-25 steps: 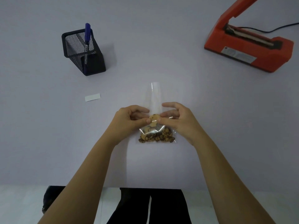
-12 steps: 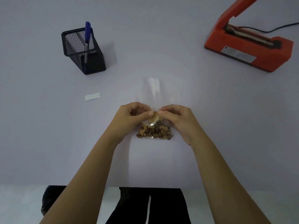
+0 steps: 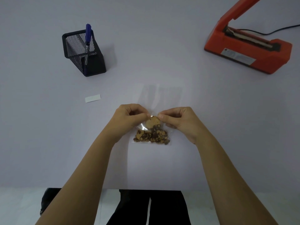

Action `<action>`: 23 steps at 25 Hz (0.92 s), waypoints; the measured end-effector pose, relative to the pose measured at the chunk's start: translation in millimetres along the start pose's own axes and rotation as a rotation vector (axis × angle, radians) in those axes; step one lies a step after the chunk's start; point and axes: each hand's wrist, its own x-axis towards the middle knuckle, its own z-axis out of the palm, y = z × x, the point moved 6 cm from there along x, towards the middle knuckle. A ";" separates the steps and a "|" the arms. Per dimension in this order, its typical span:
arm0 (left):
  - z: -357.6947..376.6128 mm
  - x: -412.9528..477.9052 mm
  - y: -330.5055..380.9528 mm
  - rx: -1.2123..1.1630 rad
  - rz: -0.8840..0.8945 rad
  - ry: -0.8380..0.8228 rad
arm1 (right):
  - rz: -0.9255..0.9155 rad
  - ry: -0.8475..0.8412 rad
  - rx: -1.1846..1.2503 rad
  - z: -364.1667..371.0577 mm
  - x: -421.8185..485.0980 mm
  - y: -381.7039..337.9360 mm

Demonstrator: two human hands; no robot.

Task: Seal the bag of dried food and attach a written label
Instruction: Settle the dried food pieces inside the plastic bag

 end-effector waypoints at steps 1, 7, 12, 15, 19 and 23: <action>-0.7 0.5 0.2 0.006 -0.004 -0.001 | -0.002 -0.009 -0.013 -1.4 0.8 -1.4; -4.5 4.6 -5.0 0.097 -0.006 0.010 | -0.029 0.018 -0.140 -13.3 4.0 2.0; -5.3 8.0 -9.5 0.151 0.008 0.064 | -0.030 0.053 -0.071 -20.6 3.0 4.3; -3.1 7.2 -7.3 0.256 0.039 0.169 | -0.036 0.091 -0.083 -24.1 2.7 6.6; 0.0 -1.2 -0.7 0.347 0.068 0.348 | -0.194 0.282 -0.284 -21.4 -6.1 -0.8; 16.9 -8.1 8.6 0.462 0.094 0.445 | -0.296 0.393 -0.502 -12.6 -13.8 -6.8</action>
